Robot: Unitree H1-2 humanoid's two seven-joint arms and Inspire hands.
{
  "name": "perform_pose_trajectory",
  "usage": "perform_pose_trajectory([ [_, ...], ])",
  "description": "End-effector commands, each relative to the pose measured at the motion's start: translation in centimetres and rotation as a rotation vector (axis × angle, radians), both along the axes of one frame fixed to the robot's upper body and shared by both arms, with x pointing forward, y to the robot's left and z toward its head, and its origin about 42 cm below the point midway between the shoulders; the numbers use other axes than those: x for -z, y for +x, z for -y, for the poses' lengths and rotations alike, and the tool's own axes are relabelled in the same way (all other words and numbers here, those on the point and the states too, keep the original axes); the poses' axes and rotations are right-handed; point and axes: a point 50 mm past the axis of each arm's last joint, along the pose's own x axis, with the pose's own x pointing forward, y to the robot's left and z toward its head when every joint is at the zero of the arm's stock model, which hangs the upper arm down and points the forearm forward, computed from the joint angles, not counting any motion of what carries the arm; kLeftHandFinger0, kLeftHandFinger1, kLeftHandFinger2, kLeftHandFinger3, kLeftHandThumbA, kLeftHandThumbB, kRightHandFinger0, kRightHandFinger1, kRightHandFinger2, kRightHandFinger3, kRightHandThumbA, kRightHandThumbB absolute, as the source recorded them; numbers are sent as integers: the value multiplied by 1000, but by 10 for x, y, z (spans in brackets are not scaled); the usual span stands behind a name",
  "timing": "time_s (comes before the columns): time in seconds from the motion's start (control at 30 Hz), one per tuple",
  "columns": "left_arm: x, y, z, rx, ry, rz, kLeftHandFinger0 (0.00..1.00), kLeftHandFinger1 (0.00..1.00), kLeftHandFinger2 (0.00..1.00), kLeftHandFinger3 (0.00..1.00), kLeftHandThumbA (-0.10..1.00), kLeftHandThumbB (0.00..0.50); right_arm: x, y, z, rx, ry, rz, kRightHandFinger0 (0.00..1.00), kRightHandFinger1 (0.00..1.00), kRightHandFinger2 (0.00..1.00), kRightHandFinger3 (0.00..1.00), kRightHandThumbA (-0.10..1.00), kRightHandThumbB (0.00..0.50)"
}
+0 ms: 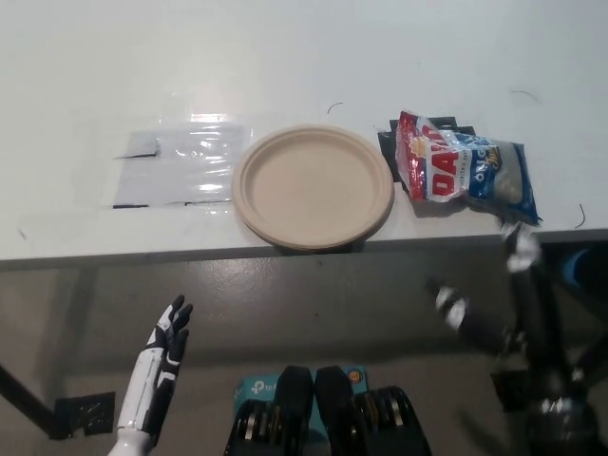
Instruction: The robot picks up a small bag of sunflower seeds on the right hand side and take it to the empty plate on the left hand side then pours some sunflower seeds on to the plate.
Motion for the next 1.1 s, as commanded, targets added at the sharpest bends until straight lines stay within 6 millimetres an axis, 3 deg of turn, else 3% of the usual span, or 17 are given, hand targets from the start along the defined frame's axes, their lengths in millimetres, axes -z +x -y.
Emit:
perform_pose_trajectory([
  [0.0, -12, 8, 2, 23, 41, 75, 1000, 1000, 1000, 1000, 1000, 198, -35, 32, 14, 122, -116, 54, 1000, 1000, 1000, 1000, 666, 269],
  [0.23, -12, 11, 2, 25, 55, 76, 1000, 1000, 1000, 1000, 1000, 199, -55, 76, 31, 153, -185, -55, 1000, 1000, 1000, 1000, 724, 331],
  [0.37, -12, 10, 3, 23, 49, 71, 1000, 1000, 1000, 1000, 1000, 183, -64, 99, 38, 191, -302, -128, 1000, 1000, 1000, 1000, 818, 385],
  [0.53, -11, 10, 2, 24, 50, 71, 1000, 1000, 1000, 1000, 1000, 193, -66, 115, 41, 193, -357, -212, 1000, 1000, 1000, 1000, 765, 446],
  [0.67, -12, 10, 2, 25, 52, 71, 1000, 1000, 1000, 1000, 1000, 189, -64, 121, 43, 184, -414, -262, 1000, 1000, 1000, 1000, 823, 500],
  [0.87, -11, 9, 0, 20, 59, 65, 1000, 1000, 1000, 1000, 1000, 187, -62, 122, 46, 180, -479, -326, 1000, 1000, 1000, 1000, 918, 500],
  [1.07, -10, 8, 0, 18, 56, 55, 1000, 1000, 1000, 1000, 1000, 199, -57, 124, 46, 186, -503, -347, 1000, 1000, 1000, 1000, 934, 500],
])
